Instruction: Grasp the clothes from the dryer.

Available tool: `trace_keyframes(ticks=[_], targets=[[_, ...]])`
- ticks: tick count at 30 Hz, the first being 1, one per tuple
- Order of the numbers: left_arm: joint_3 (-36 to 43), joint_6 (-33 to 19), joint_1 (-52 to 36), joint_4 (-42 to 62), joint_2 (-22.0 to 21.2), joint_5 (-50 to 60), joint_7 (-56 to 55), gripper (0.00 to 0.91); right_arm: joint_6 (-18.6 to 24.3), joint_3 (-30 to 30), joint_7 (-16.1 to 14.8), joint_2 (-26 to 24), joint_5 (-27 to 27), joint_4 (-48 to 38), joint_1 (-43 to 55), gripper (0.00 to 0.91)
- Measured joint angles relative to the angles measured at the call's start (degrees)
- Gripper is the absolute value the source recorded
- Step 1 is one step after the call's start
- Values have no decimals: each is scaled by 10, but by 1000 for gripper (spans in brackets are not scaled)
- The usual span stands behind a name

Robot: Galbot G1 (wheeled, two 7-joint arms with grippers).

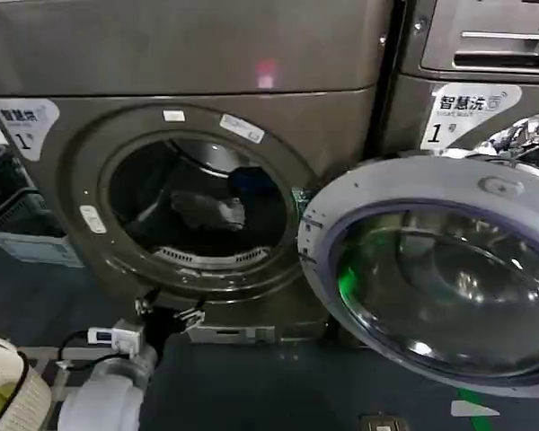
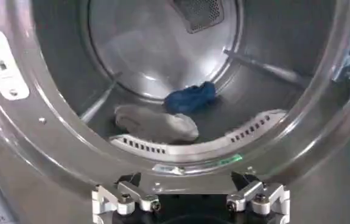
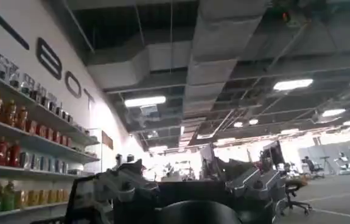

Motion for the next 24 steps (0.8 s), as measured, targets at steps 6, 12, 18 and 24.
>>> trace_keyframes(ticks=[6,12,18,24], targets=[[0,0,-1,2,-3,2,-1,907,0,1,0,1,0,-1,-1,907],[0,0,-2,5,-8,1,-6,907,0,3,0,2,0,-2,-2,907],[1,0,-1,7,-8,2,-6,907,0,4,0,3,0,-3,-4,907],[1,0,0,7,-9,2,-5,907,1,6,0,3,0,-6,-6,907]])
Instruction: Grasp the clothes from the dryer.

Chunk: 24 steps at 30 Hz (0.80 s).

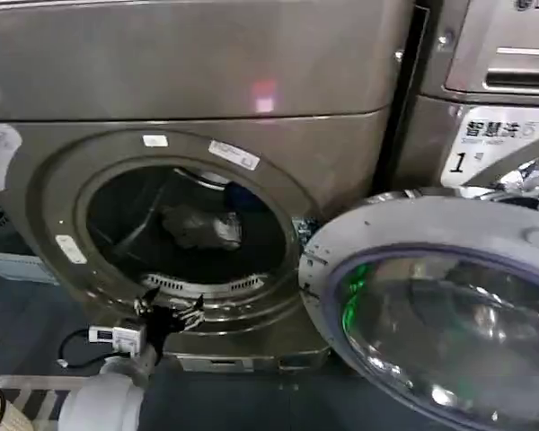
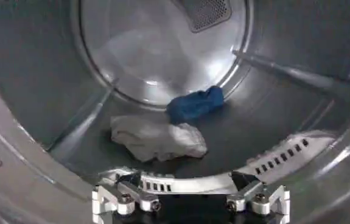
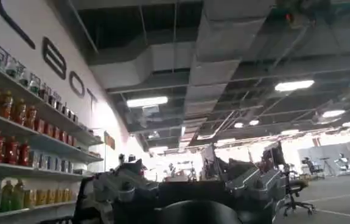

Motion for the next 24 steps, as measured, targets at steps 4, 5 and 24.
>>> trace_keyframes(ticks=[4,5,24], targets=[[1,0,-1,0,0,-1,0,907,0,0,0,1,0,-1,-1,907],[1,0,-1,0,-1,-1,-1,907,0,0,0,1,0,-1,-1,907],[9,0,-28,18,-1,0,-23,907,16,-12,4,2,-9,-5,2,907]])
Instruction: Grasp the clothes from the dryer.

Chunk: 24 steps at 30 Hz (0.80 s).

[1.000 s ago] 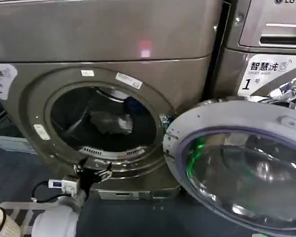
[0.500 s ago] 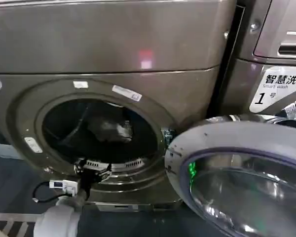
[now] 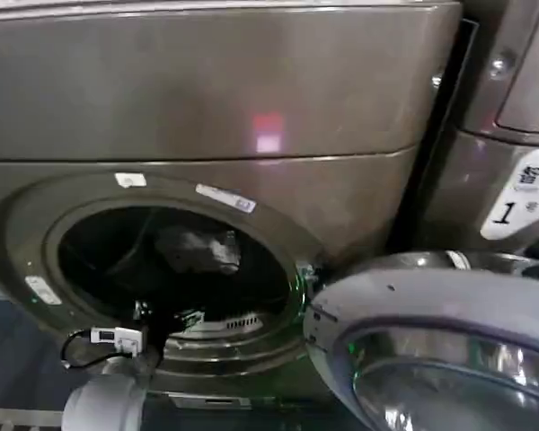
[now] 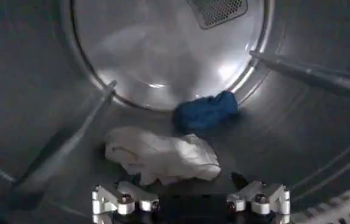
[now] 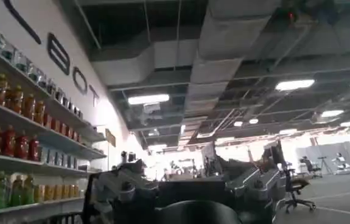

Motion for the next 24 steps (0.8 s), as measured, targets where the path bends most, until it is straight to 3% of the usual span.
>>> trace_keyframes(ticks=[10,24], targets=[[11,0,-84,73,-2,9,-27,907,6,-14,0,1,-3,0,11,907],[17,0,-253,258,-10,35,-34,907,16,-29,-2,6,-5,-1,13,907]])
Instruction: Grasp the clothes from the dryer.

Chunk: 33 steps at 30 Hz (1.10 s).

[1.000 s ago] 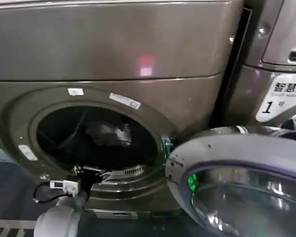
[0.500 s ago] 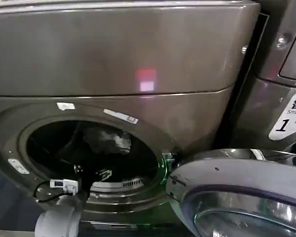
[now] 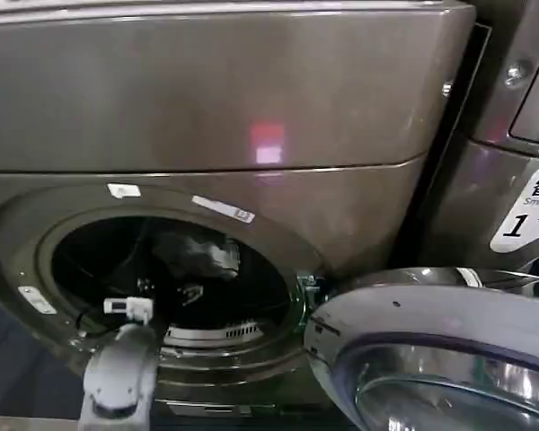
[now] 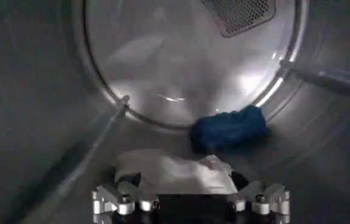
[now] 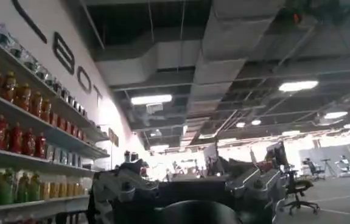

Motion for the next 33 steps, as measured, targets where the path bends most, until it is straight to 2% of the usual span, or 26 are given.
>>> trace_keyframes(ticks=[10,16,20,26,33], targets=[[1,0,-112,151,-6,26,-9,907,6,-6,-1,4,-1,-2,4,907],[2,-32,-166,223,-8,57,5,907,10,-11,-2,6,-5,-4,6,907],[0,-63,-196,261,-3,128,66,907,11,-16,-2,7,-9,-3,8,907],[-9,-155,-232,302,-3,307,222,907,11,-25,-2,7,-16,3,12,907],[-12,-314,-273,340,-2,532,414,907,11,-31,-2,6,-22,5,17,907]])
